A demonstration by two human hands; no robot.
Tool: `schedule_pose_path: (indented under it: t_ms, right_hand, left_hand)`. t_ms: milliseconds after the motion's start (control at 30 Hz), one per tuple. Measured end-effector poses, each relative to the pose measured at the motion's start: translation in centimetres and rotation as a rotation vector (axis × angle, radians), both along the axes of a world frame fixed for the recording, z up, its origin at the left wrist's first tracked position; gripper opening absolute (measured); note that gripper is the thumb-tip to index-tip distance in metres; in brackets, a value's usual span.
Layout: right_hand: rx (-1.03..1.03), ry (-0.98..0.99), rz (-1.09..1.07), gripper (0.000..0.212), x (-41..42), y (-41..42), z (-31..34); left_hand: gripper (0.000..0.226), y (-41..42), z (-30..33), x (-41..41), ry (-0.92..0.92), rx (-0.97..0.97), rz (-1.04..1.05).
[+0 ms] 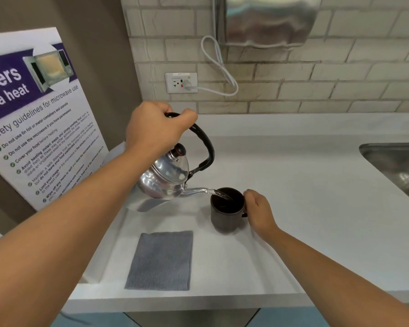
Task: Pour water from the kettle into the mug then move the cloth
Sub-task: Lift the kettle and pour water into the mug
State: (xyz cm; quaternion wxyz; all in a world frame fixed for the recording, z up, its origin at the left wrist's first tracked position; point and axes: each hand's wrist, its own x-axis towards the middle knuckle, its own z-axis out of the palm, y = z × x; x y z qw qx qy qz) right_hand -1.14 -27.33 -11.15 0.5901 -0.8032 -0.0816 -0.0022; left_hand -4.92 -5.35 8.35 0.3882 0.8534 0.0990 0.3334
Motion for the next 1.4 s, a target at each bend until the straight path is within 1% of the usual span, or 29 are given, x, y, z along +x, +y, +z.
schedule_pose_path:
  t_ms: [400, 733, 900, 1033, 1200, 1400]
  right_hand:
    - [0.002, 0.001, -0.024, 0.031, -0.4, -0.3, 0.0]
    - [0.0, -0.008, -0.019, 0.03, -0.5, -0.3, 0.1]
    - [-0.015, 0.001, -0.016, 0.03, -0.4, -0.4, 0.0]
    - [-0.026, 0.009, -0.013, 0.029, -0.4, -0.4, 0.0]
    - [-0.026, 0.019, -0.011, 0.029, -0.4, -0.4, 0.1]
    - [-0.044, 0.009, -0.008, 0.031, -0.3, -0.5, 0.1]
  left_hand:
    - [0.046, -0.6, 1.1, 0.2, 0.01, 0.155, -0.008]
    - [0.044, -0.8, 2.0, 0.4, 0.007, 0.248, -0.009]
    - [0.045, -0.7, 1.1, 0.5, 0.003, 0.2, 0.008]
    - [0.044, -0.4, -0.1, 0.3, -0.026, 0.126, 0.012]
    - [0.044, 0.3, -1.3, 0.1, -0.078, 0.008, -0.027]
    - [0.04, 0.9, -2.7, -0.1, -0.132, -0.178, -0.074]
